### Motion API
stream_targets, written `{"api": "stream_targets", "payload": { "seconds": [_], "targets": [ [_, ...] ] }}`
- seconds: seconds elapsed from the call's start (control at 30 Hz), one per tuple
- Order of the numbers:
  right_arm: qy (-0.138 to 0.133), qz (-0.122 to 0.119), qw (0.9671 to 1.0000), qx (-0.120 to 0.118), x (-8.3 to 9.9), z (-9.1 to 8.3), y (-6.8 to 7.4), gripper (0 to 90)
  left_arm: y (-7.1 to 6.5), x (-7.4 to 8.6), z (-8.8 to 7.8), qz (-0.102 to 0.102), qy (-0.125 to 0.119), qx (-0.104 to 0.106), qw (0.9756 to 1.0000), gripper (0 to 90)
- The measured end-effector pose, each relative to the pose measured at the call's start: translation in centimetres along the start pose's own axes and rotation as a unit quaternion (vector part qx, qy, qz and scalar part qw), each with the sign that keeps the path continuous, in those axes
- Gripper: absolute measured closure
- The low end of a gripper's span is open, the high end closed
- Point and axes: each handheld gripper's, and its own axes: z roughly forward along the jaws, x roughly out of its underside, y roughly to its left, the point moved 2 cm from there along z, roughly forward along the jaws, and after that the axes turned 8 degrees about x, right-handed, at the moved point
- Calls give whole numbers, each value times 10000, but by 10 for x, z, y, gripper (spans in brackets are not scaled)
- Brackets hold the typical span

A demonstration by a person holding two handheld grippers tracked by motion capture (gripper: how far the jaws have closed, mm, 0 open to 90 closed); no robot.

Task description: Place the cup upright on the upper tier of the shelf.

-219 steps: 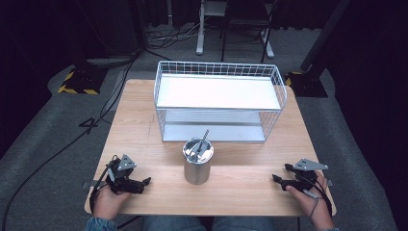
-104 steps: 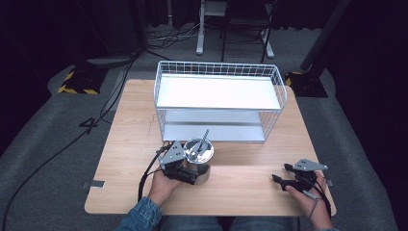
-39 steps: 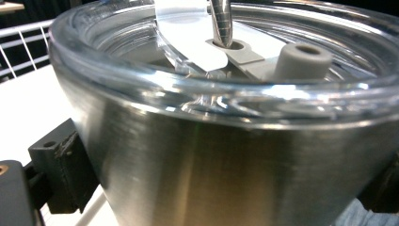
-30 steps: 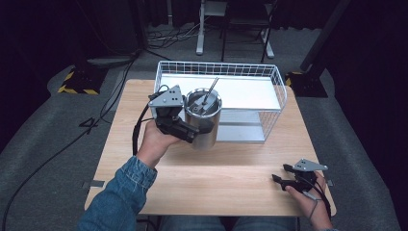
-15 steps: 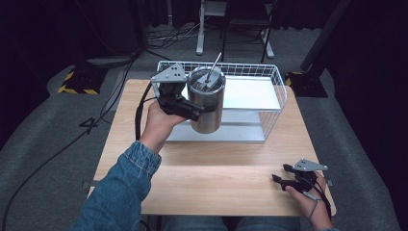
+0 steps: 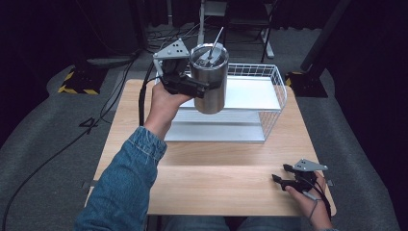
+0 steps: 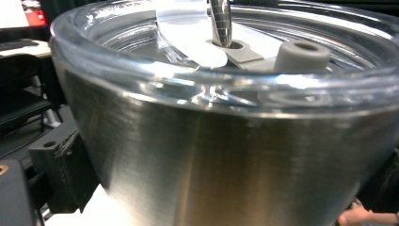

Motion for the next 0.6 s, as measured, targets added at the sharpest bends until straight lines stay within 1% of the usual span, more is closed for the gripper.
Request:
{"api": "stream_targets", "payload": {
  "seconds": [0.13,0.2,0.27,0.37,0.47,0.53,0.6],
  "targets": [
    [0,4,10000,-2,0,0,0,319,10,-4,7,-67,-20,-154,9999,36],
    [-2,2,10000,-2,0,0,0,319,16,-4,12,-130,-108,-241,9996,36],
    [-5,2,10000,-7,0,0,0,319,22,-5,17,-188,-149,-284,9993,36],
    [-8,-3,10000,-3,0,0,0,319,30,-6,25,-180,-148,-409,9989,36],
    [-7,-9,10000,0,0,0,0,320,37,-6,34,-81,-154,-594,9981,36],
    [-12,8,10000,1,0,0,0,320,41,-4,39,-83,-138,-657,9977,36],
    [-13,2,10000,-2,0,0,0,320,43,-2,44,-112,-110,-669,9976,36]
  ]
}}
